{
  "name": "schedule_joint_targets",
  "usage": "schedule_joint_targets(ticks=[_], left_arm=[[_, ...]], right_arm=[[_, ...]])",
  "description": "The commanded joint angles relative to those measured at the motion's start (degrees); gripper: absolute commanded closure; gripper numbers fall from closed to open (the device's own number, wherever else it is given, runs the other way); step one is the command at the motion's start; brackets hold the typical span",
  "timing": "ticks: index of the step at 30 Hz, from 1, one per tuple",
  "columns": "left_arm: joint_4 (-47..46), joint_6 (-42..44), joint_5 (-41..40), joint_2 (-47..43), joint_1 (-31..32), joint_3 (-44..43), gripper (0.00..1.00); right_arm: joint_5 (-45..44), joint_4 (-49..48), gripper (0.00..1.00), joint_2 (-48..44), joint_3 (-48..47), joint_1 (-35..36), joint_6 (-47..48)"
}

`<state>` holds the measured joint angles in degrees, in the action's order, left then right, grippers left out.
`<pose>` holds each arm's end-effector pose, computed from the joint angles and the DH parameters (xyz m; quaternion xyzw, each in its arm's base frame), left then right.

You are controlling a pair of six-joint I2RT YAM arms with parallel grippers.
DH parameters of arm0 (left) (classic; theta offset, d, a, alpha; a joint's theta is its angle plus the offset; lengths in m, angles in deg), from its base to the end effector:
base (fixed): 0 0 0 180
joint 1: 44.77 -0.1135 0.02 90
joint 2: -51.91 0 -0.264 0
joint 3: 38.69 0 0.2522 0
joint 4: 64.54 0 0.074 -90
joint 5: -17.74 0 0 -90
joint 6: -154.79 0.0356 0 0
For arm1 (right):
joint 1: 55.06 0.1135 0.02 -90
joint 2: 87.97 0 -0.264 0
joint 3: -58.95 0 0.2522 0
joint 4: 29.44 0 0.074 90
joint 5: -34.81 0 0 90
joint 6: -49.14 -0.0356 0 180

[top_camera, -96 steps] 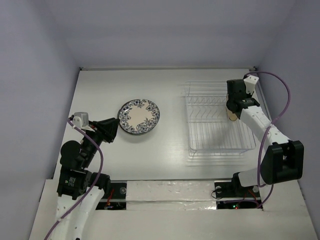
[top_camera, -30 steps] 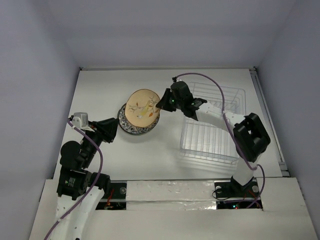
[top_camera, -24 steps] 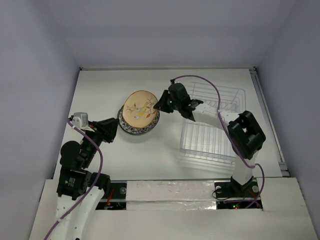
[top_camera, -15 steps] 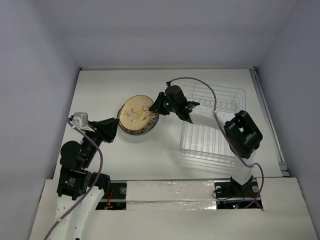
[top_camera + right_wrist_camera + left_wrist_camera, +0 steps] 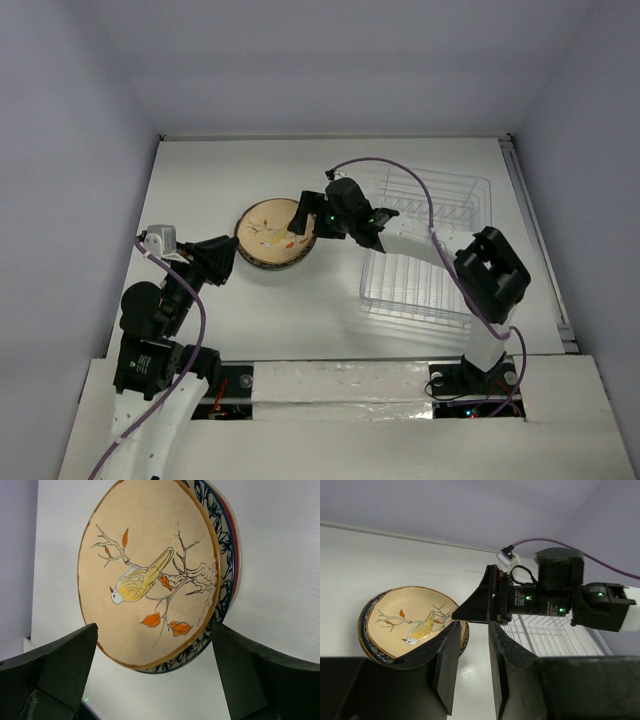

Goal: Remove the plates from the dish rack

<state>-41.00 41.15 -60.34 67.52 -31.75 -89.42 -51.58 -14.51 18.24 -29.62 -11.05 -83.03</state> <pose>0.0750 -0.0249 0.3515 0.0219 0.6335 -0.3047 0.7109 0.3051 0.2978 0.2316 -0.0292 0.8762 0.3482 0.3318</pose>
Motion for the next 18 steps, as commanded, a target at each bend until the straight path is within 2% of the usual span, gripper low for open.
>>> schedule_joint_targets(ticks=[1,5,8,9,10,11,12,13,15,18], left_arm=[[-1.7,0.2,-0.4,0.4,-0.4,-0.3,0.73],[-1.6,0.2,-0.4,0.5,-0.4,-0.4,0.68],[-1.4,0.3,-0.5,0.5,-0.4,-0.5,0.55],[-1.5,0.3,-0.4,0.5,-0.4,-0.6,0.44],[-1.4,0.3,-0.3,0.4,-0.4,-0.6,0.39],[-1.3,0.3,-0.2,0.2,-0.4,-0.6,0.35],[-1.4,0.4,-0.3,0.1,-0.4,-0.8,0.29],[-1.2,0.5,-0.2,0.1,-0.4,-1.0,0.24],[-1.1,0.7,-0.2,0.2,-0.4,-1.3,0.1],[-1.1,0.9,0.0,0.6,-0.4,-1.9,0.05]], right_arm=[[-3.3,0.5,0.0,-7.4,0.6,0.9,5.0],[-7.5,3.6,0.0,-13.7,2.5,0.9,8.2],[-12.0,5.5,0.02,-21.3,4.2,0.9,10.5],[-13.7,6.0,0.06,-23.6,5.8,0.9,11.1],[-15.6,6.2,0.15,-26.1,6.9,0.9,12.4],[-18.8,6.6,0.47,-28.8,8.2,0.9,13.1],[-20.4,6.8,0.66,-34.6,9.4,0.9,13.7],[-22.8,7.0,0.98,-37.6,11.9,0.9,15.1],[-24.2,7.4,1.0,-46.9,14.3,0.9,16.8],[-27.2,8.4,1.0,-56.2,18.1,0.9,18.4]])
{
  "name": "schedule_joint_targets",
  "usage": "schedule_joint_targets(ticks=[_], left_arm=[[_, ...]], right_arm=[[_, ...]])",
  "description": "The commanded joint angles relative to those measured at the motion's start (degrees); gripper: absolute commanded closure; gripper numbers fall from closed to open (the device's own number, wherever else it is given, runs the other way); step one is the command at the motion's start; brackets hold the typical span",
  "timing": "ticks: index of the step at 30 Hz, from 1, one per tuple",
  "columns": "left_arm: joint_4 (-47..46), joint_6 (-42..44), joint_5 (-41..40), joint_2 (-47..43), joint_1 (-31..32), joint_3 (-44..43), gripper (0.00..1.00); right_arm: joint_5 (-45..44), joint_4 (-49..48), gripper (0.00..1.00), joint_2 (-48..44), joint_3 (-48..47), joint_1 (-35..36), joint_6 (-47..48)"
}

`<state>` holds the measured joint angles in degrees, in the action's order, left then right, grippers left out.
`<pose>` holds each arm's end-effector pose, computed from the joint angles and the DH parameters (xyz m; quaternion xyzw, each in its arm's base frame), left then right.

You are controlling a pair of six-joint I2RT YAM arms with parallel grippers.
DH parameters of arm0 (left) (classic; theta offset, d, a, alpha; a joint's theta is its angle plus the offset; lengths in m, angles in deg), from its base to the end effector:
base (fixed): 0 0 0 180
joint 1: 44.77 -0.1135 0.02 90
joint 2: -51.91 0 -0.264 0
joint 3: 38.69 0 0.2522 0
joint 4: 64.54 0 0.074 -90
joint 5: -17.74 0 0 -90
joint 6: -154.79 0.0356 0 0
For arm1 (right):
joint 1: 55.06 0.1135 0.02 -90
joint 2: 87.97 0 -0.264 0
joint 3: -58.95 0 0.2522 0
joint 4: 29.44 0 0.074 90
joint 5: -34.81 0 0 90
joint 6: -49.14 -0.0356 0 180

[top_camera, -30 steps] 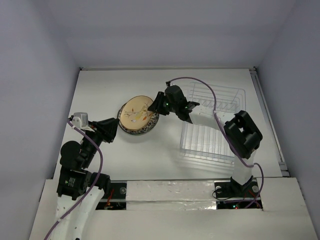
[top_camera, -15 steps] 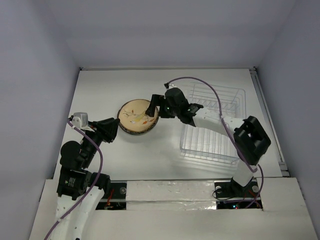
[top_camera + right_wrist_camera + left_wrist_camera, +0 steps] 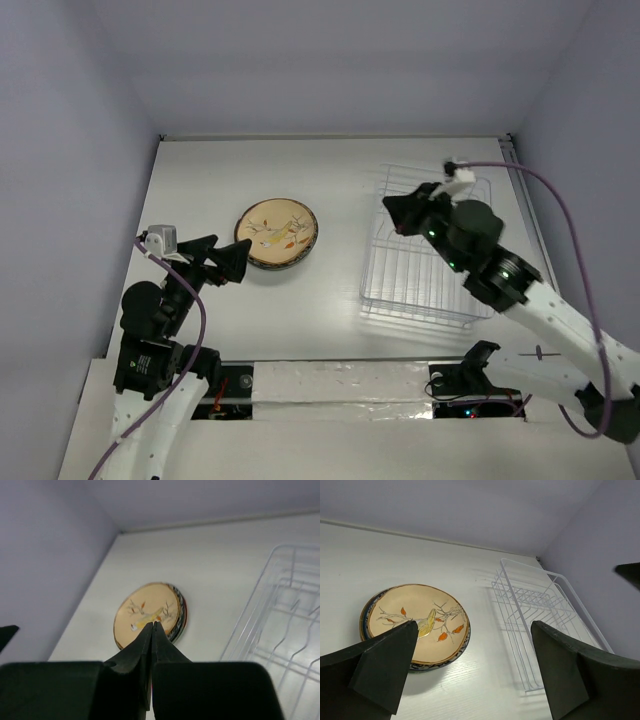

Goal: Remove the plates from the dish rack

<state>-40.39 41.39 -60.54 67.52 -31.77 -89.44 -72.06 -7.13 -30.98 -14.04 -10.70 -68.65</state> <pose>0.0752 -0.0248 0.3505 0.0211 0.6374 -0.3014 0.7089 0.1688 0.1506 0.3925 -0.0093 0.7433 0.3003 0.5977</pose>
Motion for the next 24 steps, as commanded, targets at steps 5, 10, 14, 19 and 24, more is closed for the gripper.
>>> schedule_joint_targets(ticks=[5,10,14,19,24], left_arm=[[-1.9,1.2,-0.6,1.9,-0.4,-3.3,0.02],[-2.0,1.7,-0.9,3.7,-0.4,-8.5,0.01],[-3.8,1.5,-0.9,4.8,-0.4,-12.0,0.01],[-5.0,0.9,-0.6,5.3,-0.4,-14.0,0.01],[-6.0,0.0,-0.3,5.1,-0.4,-12.7,0.01]], right_arm=[[-15.1,4.2,0.59,-25.8,5.4,0.6,4.9],[-26.5,7.7,0.05,-36.6,7.0,0.6,3.5],[-27.3,9.7,0.0,-41.5,7.4,0.6,2.9],[-27.7,10.0,0.0,-45.9,8.2,0.6,3.4],[-26.8,11.2,0.0,-44.5,8.8,0.6,3.2]])
